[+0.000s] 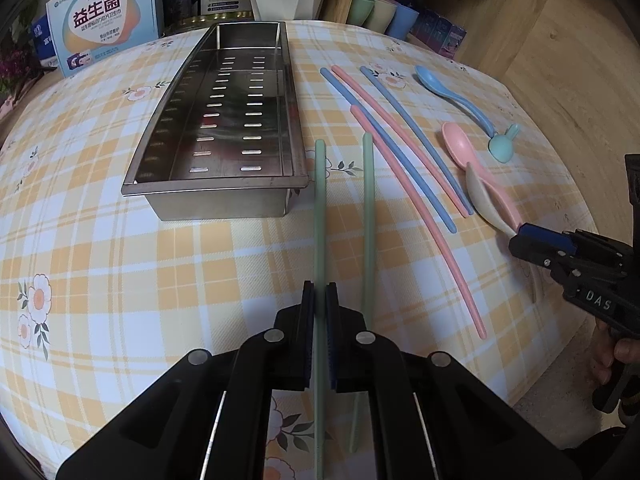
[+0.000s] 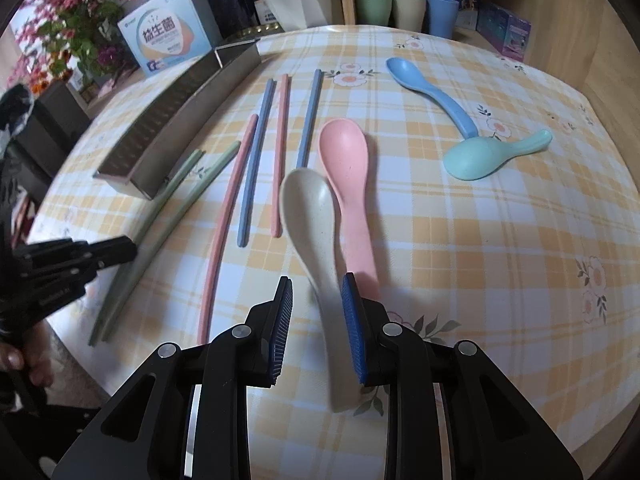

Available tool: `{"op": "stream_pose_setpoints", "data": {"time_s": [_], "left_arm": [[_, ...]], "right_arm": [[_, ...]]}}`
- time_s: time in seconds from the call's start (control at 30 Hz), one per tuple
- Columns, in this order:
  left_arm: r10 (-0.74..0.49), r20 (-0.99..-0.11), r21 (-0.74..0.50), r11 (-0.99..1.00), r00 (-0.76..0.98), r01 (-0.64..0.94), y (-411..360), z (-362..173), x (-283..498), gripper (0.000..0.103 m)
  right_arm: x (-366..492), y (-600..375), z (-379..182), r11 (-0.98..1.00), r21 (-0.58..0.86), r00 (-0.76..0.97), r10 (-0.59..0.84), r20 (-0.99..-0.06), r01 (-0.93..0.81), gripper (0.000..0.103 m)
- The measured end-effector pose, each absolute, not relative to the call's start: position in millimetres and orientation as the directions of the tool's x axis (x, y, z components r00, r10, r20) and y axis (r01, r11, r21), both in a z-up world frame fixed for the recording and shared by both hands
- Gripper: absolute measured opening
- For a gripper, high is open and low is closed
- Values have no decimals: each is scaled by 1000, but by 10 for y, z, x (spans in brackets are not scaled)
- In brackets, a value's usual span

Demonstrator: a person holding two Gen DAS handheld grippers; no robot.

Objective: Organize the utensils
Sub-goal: 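Close right tool on the white spoon handle while left tool holds the chopstick, then lower green chopstick into steel tray and open left tool while right carries spoon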

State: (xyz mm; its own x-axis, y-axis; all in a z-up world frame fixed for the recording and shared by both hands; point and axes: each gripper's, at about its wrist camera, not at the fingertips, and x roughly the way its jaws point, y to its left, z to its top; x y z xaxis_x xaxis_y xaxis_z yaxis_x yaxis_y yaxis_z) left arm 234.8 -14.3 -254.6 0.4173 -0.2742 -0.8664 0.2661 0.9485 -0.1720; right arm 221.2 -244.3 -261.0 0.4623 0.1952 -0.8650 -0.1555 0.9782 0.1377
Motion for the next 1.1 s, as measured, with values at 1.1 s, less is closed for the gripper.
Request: {"op": "stream_pose_setpoints", "data": {"time_s": [1.1], "left_arm": [[-302, -868, -191, 936, 394, 297, -211, -2515, 2447, 5]], "right_arm": [[2232, -2838, -2851, 864, 503, 487, 430, -760, 22, 12]]}}
